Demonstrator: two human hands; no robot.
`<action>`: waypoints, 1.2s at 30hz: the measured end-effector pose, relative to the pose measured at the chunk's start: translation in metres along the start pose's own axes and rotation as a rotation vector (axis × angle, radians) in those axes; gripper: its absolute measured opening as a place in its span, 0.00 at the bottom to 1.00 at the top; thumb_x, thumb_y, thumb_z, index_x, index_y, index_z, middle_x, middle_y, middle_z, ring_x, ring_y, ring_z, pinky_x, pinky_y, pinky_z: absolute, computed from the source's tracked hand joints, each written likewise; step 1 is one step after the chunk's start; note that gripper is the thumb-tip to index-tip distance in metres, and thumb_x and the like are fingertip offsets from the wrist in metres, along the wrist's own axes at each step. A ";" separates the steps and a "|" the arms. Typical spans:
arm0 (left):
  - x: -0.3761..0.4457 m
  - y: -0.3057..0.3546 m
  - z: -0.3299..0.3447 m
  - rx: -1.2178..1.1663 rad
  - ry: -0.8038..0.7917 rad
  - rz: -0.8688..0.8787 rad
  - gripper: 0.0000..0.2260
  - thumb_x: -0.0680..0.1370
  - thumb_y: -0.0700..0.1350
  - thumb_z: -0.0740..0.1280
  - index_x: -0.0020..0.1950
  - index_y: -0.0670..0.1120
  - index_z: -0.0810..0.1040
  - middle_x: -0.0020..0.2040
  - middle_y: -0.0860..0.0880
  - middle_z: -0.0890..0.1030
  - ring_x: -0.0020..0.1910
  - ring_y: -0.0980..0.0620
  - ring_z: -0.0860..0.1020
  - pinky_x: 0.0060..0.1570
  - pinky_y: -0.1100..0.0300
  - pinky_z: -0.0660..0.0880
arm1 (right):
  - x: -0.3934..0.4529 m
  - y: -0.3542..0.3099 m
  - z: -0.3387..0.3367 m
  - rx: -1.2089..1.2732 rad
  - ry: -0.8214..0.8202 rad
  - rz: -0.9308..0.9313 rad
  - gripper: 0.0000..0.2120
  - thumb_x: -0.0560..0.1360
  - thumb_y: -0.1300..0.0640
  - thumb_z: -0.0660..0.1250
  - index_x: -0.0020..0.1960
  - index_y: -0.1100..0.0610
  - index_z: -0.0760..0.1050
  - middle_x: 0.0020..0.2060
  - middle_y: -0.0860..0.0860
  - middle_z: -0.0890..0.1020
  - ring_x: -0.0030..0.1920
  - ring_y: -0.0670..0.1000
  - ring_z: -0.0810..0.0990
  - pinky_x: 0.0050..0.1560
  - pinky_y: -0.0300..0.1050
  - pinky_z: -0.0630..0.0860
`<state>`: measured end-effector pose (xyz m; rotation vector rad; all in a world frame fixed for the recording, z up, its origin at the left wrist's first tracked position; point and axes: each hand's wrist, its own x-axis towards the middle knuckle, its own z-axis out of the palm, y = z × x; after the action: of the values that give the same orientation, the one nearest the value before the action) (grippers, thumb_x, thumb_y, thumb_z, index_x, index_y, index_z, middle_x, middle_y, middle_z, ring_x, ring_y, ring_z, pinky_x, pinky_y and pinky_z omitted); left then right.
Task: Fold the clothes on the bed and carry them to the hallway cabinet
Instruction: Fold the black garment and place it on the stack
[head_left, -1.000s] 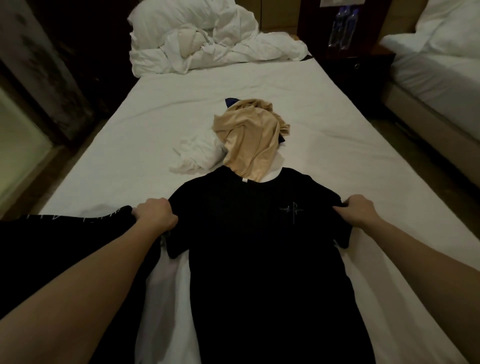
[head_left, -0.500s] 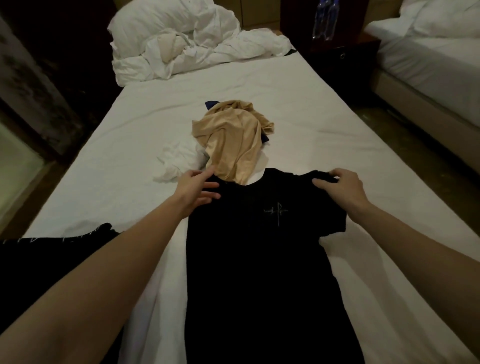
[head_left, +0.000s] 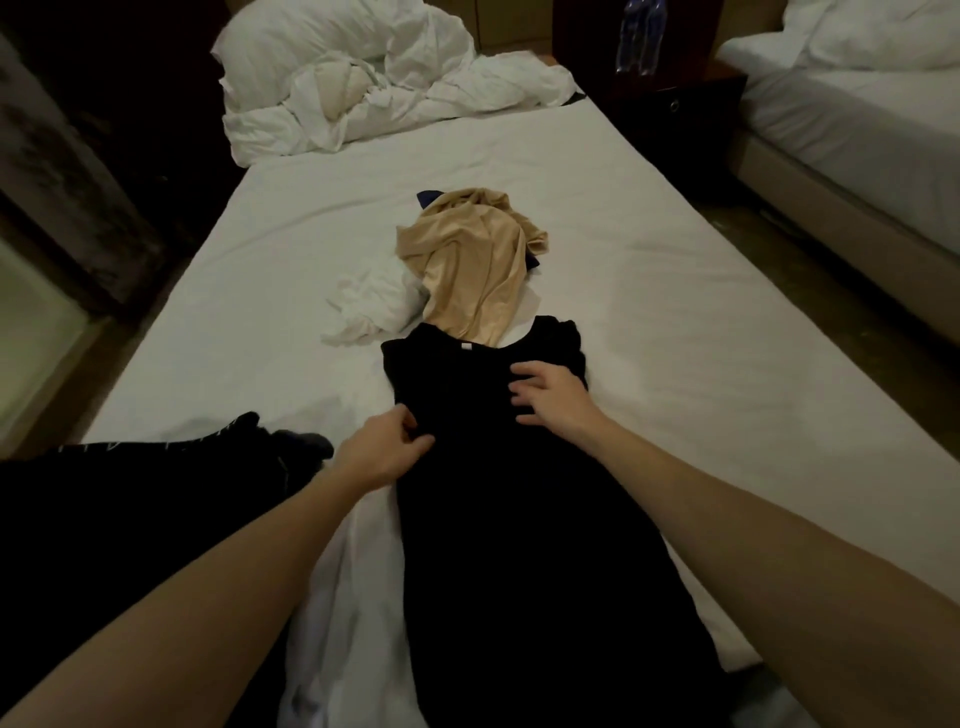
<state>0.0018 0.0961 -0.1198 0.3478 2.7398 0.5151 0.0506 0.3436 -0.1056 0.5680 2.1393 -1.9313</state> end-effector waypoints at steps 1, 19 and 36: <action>-0.014 -0.007 0.006 0.105 -0.046 0.049 0.18 0.76 0.61 0.67 0.56 0.50 0.72 0.50 0.50 0.79 0.47 0.48 0.78 0.46 0.52 0.77 | -0.012 0.007 -0.002 -0.086 0.077 -0.062 0.15 0.82 0.63 0.59 0.67 0.56 0.74 0.54 0.52 0.81 0.55 0.51 0.80 0.52 0.46 0.81; -0.219 -0.001 0.115 0.011 0.003 -0.045 0.31 0.65 0.68 0.74 0.60 0.49 0.78 0.54 0.49 0.82 0.51 0.47 0.81 0.51 0.51 0.80 | -0.233 0.178 -0.032 -0.725 0.379 0.094 0.24 0.77 0.40 0.66 0.53 0.61 0.68 0.43 0.55 0.75 0.40 0.53 0.74 0.32 0.45 0.67; -0.252 -0.017 0.090 -0.157 0.063 -0.037 0.06 0.77 0.45 0.69 0.46 0.44 0.74 0.43 0.43 0.80 0.43 0.45 0.80 0.37 0.58 0.74 | -0.268 0.186 0.012 -0.827 0.572 -0.339 0.13 0.75 0.58 0.67 0.60 0.56 0.74 0.52 0.54 0.75 0.50 0.57 0.77 0.45 0.47 0.72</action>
<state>0.2621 0.0340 -0.1364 0.2447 2.7371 0.7379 0.3690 0.3060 -0.1692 0.6462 3.2536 -0.8373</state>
